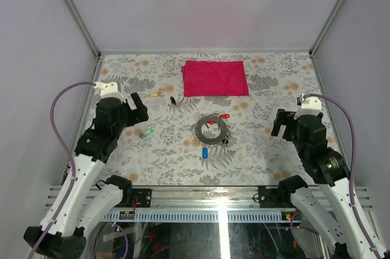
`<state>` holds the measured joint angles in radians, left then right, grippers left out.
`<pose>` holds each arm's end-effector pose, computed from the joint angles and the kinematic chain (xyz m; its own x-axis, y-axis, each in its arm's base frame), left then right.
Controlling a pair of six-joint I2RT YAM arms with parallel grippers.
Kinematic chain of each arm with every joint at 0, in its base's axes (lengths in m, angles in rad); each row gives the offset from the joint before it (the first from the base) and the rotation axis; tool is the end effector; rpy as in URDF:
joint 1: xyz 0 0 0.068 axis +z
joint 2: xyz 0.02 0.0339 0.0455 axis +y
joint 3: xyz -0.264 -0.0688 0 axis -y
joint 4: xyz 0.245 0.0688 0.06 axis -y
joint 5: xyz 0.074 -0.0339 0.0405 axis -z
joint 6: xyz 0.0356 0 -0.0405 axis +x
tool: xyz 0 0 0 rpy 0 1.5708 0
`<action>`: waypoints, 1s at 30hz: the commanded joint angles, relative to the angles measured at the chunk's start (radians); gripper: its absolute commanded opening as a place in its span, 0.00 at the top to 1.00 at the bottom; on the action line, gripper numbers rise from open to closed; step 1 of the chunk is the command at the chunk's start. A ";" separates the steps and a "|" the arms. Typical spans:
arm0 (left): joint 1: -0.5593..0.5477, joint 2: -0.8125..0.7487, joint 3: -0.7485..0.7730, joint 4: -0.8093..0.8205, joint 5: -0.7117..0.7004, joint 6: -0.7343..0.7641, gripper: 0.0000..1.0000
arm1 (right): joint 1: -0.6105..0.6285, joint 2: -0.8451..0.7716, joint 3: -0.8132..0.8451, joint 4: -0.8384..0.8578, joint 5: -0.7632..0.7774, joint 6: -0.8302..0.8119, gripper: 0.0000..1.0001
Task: Put the keys on the keyring
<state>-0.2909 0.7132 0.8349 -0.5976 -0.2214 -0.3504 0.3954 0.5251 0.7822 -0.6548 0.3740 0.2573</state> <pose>0.1487 -0.0364 0.3257 -0.4441 -0.2166 -0.8694 -0.0635 0.9755 -0.2106 0.1084 0.0312 0.3247 -0.3578 0.1073 -0.9276 0.0448 0.9942 0.0978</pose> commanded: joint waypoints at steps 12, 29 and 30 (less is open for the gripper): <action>0.084 0.222 0.116 0.037 0.051 -0.044 0.00 | -0.289 0.174 0.169 -0.020 -0.244 -0.010 0.05; 0.096 0.293 0.083 0.055 0.219 -0.003 0.00 | -0.127 0.589 0.282 -0.022 -0.479 0.051 0.09; 0.096 0.301 0.083 0.051 0.245 -0.003 0.00 | -0.092 0.613 0.283 -0.006 -0.477 0.062 0.10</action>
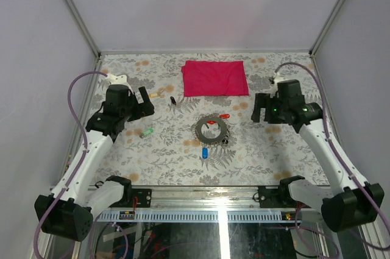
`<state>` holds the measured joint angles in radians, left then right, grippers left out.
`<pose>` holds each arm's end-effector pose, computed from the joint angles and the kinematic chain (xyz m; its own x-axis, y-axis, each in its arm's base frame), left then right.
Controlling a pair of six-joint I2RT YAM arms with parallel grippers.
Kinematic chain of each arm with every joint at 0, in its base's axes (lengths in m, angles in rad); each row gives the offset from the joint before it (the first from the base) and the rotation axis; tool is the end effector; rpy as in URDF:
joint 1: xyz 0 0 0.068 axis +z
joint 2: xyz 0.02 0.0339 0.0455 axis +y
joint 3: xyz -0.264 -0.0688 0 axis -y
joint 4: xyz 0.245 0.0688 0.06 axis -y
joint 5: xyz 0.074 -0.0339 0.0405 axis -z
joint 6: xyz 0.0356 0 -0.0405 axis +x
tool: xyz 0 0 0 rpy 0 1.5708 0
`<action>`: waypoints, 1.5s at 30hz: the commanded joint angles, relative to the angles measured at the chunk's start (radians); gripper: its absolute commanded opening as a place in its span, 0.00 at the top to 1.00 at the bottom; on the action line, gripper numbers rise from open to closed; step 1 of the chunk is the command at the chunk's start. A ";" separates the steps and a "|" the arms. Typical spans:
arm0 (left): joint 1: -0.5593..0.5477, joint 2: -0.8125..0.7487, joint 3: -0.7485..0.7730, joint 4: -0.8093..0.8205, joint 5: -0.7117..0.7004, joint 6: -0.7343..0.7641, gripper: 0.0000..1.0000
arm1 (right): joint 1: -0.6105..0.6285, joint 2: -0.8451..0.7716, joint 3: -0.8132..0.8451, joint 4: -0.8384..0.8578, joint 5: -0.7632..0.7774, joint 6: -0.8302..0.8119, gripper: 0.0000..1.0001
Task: Put the keys on the keyring
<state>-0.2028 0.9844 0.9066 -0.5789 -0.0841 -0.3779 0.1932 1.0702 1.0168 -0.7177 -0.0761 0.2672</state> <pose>0.2058 -0.0393 0.3073 -0.6058 -0.2508 -0.7550 -0.0947 0.9650 -0.2446 0.2151 0.0448 0.3156 -0.7244 0.1265 -0.6777 -0.0557 0.9691 0.2405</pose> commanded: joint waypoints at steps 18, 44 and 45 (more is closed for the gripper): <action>-0.275 0.255 -0.124 0.298 0.190 -0.181 0.28 | 0.350 0.093 -0.126 0.323 -0.123 0.202 0.42; -0.367 0.624 -0.061 0.535 0.259 -0.058 0.50 | 0.350 0.041 -0.187 0.308 -0.148 0.176 0.43; -0.368 0.635 -0.060 0.537 0.262 -0.059 0.49 | 0.350 0.047 -0.188 0.310 -0.152 0.175 0.43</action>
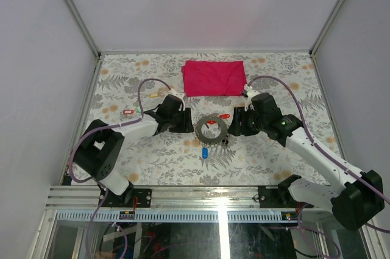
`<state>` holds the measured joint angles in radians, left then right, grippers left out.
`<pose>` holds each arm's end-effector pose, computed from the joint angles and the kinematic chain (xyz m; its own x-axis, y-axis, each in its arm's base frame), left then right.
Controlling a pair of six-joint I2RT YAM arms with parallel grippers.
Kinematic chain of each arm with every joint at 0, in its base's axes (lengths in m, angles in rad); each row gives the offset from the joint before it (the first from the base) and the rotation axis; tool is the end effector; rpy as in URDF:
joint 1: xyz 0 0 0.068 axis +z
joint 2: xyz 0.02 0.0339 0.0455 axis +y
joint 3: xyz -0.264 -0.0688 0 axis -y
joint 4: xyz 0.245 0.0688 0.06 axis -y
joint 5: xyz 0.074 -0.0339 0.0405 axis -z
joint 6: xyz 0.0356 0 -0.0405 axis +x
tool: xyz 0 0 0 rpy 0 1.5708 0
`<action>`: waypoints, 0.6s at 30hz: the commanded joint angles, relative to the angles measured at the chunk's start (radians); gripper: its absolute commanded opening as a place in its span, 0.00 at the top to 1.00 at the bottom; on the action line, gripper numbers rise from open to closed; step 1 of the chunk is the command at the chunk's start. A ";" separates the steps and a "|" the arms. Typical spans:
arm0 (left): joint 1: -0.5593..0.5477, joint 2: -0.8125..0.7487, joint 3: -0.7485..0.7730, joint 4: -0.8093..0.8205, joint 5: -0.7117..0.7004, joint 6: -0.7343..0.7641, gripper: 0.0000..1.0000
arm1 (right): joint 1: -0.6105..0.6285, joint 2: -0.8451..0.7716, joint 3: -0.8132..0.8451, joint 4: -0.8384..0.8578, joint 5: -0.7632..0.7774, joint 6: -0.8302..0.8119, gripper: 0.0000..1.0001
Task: Put the keys on the keyring
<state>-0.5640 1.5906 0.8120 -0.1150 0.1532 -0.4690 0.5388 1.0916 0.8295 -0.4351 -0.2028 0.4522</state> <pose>0.2592 -0.1704 0.1630 -0.8628 0.0172 -0.5052 0.2457 0.8877 -0.3893 0.1971 0.1262 0.2723 -0.7732 0.0364 -0.6331 -0.3305 0.8289 0.4513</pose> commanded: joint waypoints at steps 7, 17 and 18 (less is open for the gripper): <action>-0.027 0.075 0.039 0.103 0.033 0.017 0.49 | 0.004 0.070 0.007 0.035 -0.051 -0.020 0.44; -0.046 0.120 0.040 0.144 0.030 0.014 0.52 | 0.005 0.083 0.010 0.032 -0.061 -0.025 0.45; -0.047 0.124 0.043 0.147 0.032 0.014 0.53 | 0.004 0.085 0.009 0.030 -0.061 -0.026 0.45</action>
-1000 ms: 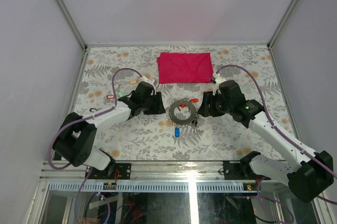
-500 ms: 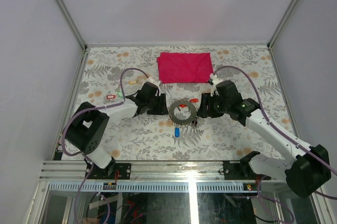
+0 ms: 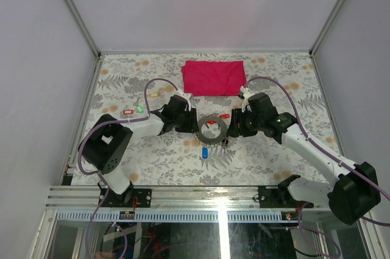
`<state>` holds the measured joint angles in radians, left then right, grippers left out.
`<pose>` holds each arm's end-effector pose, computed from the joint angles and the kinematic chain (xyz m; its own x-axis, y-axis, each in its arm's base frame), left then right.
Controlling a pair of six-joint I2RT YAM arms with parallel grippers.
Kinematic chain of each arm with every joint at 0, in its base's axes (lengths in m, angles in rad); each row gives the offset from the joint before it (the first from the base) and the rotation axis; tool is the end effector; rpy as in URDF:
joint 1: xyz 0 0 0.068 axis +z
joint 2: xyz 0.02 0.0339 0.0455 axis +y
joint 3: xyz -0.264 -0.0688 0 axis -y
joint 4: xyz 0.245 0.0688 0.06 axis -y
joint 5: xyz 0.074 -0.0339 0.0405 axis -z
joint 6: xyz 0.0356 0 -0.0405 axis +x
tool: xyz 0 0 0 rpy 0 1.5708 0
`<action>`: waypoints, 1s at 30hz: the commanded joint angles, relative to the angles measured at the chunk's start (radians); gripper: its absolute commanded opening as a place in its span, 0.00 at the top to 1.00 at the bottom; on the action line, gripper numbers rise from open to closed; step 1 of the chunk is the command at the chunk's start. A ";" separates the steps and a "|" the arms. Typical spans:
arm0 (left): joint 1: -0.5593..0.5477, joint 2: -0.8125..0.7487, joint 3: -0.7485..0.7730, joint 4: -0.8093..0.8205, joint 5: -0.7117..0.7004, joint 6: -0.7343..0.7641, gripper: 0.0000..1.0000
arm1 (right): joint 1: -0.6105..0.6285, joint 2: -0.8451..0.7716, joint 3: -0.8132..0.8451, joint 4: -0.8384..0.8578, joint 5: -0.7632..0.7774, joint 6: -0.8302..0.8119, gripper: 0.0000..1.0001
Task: Put the keys on the keyring
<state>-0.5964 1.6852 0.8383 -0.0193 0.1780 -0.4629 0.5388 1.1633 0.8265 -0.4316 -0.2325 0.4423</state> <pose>0.2678 -0.1894 0.1489 -0.8532 0.0480 -0.5193 0.2980 0.8620 -0.4099 0.2057 0.1325 0.2560 -0.8137 -0.0012 -0.5813 -0.3244 0.8307 0.4525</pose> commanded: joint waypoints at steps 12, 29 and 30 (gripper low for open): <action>-0.023 0.030 0.019 0.061 0.001 0.018 1.00 | 0.004 0.005 0.001 0.025 -0.028 -0.016 0.45; -0.034 -0.228 0.027 -0.088 -0.088 0.008 0.79 | 0.015 0.190 0.135 0.020 0.088 -0.105 0.28; -0.033 -0.252 0.029 -0.106 -0.105 0.010 0.74 | 0.024 0.227 0.161 0.016 0.097 -0.116 0.27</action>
<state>-0.6239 1.5379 0.8513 -0.0624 0.1539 -0.4568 0.5415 1.2831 0.8749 -0.4355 -0.1913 0.3889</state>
